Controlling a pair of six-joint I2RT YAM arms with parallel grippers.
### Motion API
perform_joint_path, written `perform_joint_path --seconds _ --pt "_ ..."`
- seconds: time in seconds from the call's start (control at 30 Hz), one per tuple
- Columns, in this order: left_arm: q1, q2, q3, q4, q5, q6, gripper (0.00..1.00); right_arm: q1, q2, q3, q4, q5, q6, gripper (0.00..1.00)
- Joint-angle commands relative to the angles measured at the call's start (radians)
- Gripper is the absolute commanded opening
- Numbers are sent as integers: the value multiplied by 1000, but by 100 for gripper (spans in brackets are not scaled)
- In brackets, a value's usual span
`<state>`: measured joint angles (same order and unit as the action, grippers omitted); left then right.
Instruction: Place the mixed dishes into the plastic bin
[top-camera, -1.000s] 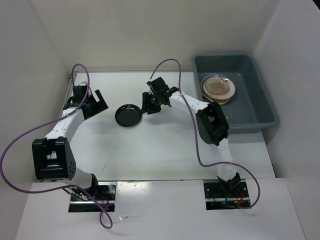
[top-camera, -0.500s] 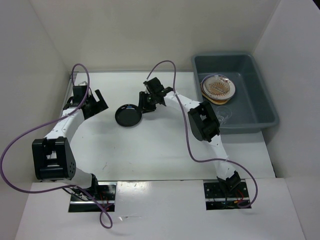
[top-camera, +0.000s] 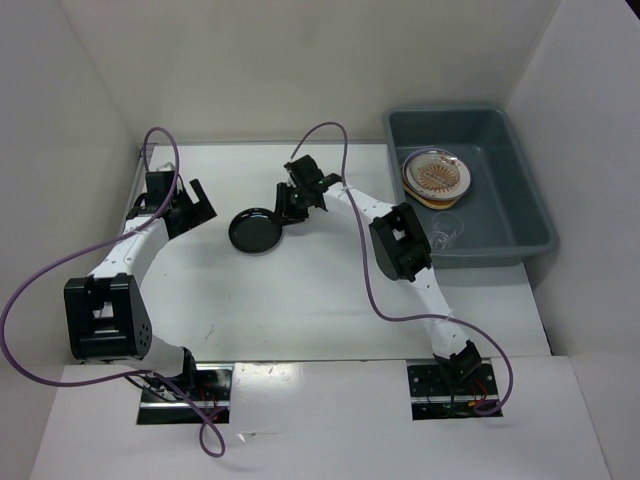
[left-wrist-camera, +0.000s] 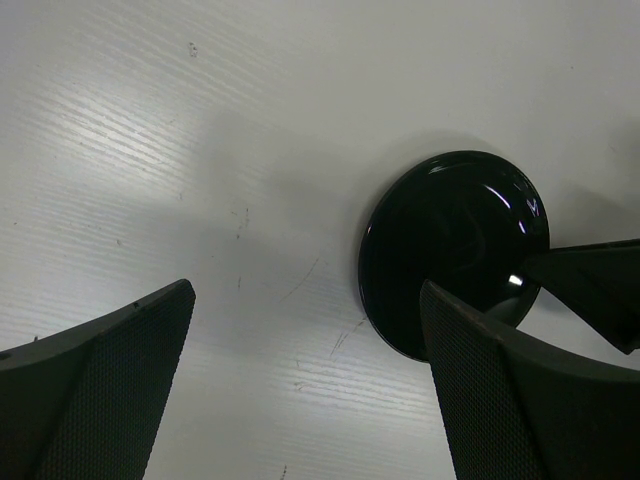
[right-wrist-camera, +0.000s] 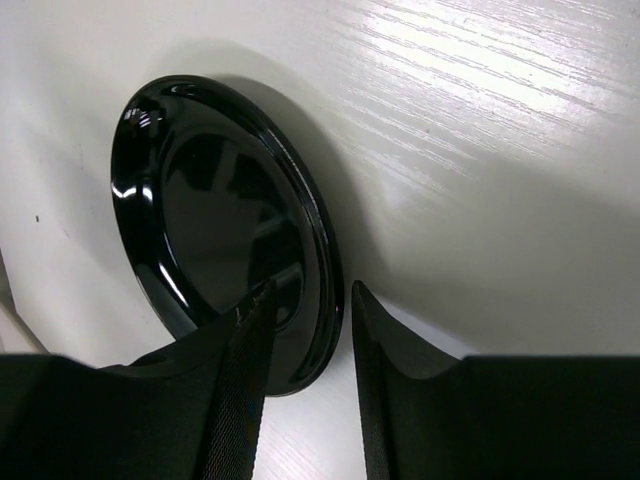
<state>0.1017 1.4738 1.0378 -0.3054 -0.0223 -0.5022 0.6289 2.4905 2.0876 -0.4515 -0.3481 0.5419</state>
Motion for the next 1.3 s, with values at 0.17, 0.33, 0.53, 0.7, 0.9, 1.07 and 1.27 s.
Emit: perform_joint_path --seconds 0.17,0.33,0.53,0.7,0.9,1.07,1.27 --pt "4 -23 -7 29 -8 1 100 9 62 95 -32 -40 10 32" --pt "4 -23 -7 29 -8 1 100 9 71 106 -32 -84 10 14" --pt "4 -23 -7 29 -8 1 100 9 22 170 -53 -123 0 7" --pt "4 -23 -7 29 -18 1 100 -46 -68 319 -139 -46 -32 1" --pt "4 -32 -7 29 -18 1 100 -159 -215 411 -243 181 -65 1" --pt "4 -41 -7 29 -27 10 100 -414 -362 362 -265 227 -40 1" --pt "4 -52 -7 29 -16 10 100 -746 -556 54 -174 320 26 1"
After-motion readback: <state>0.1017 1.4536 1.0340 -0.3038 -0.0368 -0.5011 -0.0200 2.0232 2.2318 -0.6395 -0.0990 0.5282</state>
